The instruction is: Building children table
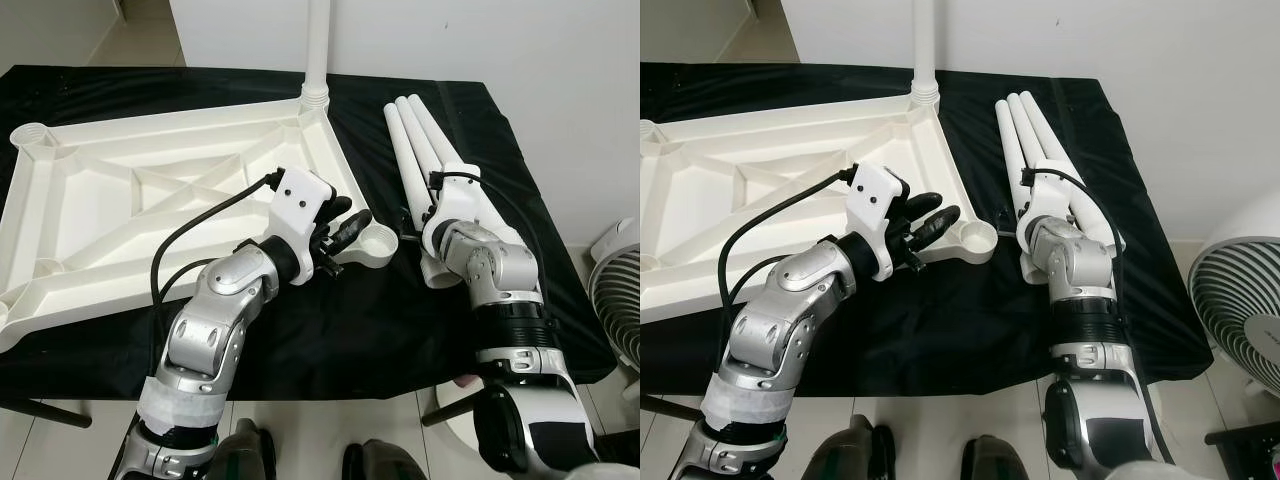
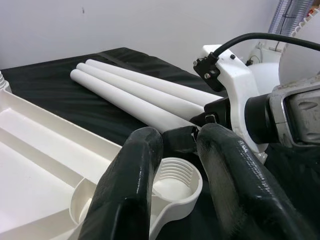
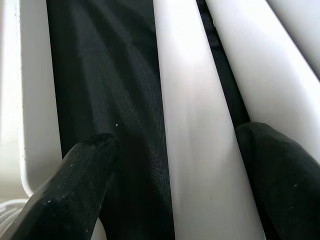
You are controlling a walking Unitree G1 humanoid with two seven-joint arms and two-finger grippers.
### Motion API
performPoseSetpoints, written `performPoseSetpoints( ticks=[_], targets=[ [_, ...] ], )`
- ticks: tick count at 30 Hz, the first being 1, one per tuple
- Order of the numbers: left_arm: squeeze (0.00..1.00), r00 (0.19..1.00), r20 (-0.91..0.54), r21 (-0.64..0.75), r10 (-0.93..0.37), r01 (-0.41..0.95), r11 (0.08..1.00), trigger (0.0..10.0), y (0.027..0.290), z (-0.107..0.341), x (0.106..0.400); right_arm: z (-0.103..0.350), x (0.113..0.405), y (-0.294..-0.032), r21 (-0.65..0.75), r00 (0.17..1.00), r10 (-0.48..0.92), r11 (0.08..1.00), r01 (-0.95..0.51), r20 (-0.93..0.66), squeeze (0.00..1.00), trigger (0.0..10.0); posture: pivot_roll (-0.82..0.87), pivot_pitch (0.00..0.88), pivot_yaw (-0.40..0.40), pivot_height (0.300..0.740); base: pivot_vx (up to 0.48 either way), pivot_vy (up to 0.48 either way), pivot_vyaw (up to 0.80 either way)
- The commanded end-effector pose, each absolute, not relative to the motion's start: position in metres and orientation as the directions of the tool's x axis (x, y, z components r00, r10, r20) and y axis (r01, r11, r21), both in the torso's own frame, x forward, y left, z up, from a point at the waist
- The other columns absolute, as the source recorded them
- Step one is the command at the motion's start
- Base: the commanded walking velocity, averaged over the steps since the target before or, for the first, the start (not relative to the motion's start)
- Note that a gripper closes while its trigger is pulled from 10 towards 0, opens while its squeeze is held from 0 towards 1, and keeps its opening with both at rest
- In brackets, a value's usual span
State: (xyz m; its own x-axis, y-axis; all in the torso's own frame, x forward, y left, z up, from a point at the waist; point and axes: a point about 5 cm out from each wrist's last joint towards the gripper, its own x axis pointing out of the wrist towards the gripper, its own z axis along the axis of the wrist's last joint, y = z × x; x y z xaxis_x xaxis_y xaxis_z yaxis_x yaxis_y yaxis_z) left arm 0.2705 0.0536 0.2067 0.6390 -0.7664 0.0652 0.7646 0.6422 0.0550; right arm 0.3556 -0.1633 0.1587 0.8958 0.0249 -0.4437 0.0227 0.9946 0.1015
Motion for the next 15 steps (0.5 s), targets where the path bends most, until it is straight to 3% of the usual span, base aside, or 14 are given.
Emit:
performPoseSetpoints(
  ticks=[1,15],
  targets=[
    [0.0,0.691,0.066,0.052,-0.72,0.718,0.694,10.0,0.056,0.208,0.272,0.14,0.351,-0.166,0.113,0.844,0.034,0.993,0.032,-0.535,0.0,10.0,-0.06,0.046,-0.019,0.74,0.0,0.0,0.0],
    [0.0,0.702,0.075,0.033,-0.708,0.708,0.706,10.0,0.054,0.209,0.269,0.123,0.345,-0.169,0.17,0.722,0.117,0.985,0.001,-0.682,0.0,10.0,-0.06,0.053,-0.028,0.74,0.0,0.0,0.0]
  ],
)
